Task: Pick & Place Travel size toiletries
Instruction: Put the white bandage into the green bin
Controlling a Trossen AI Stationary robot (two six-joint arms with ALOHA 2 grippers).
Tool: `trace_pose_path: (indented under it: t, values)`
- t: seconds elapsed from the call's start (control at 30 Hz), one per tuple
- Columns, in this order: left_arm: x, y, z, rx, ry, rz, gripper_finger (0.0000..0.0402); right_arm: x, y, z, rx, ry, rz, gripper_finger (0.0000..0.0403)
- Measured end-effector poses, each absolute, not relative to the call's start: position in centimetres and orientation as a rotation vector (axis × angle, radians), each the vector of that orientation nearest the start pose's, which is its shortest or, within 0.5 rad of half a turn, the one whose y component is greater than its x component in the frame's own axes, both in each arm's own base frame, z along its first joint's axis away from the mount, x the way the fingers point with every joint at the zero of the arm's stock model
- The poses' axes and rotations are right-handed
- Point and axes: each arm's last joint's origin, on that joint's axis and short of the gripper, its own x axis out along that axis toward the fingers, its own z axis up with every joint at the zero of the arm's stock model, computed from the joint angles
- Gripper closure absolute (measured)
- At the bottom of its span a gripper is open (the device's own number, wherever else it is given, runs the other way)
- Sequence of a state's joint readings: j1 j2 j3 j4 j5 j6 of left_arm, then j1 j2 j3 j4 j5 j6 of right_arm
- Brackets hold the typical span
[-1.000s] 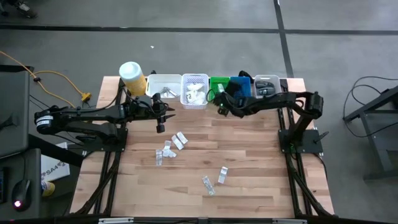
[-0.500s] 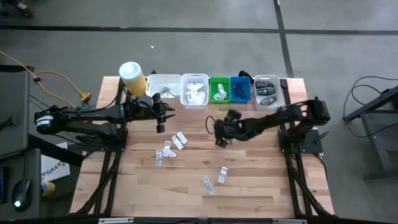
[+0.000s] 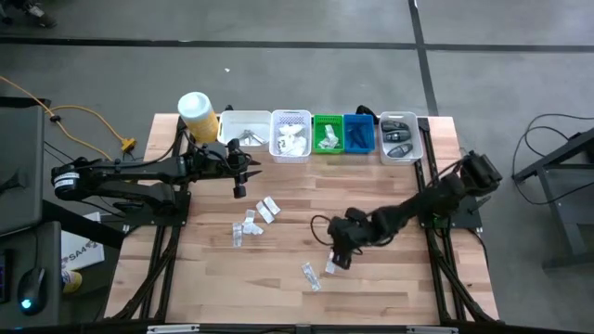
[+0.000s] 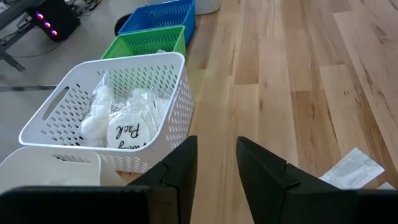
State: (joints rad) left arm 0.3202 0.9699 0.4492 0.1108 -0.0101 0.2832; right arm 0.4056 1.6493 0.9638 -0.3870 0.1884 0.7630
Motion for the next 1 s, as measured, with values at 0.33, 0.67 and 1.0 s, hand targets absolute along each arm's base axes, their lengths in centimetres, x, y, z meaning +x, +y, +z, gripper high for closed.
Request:
trace_pose_path:
  t: [0.33, 0.67, 1.0]
  values:
    - [19.1, 6.4, 21.3, 0.213, 0.45, 0.265, 0.0291, 28.4, 15.0, 15.9, 0.379, 1.038, -0.174, 0.0159]
    - [19.1, 6.4, 21.3, 0.213, 0.45, 0.265, 0.0291, 28.7, 15.5, 14.9, 0.289, 1.019, -0.171, 0.0168]
    - [19.1, 6.4, 21.3, 0.213, 0.45, 0.265, 0.0291, 28.8, 16.1, 13.1, 0.222, 1.051, -0.149, 0.0173]
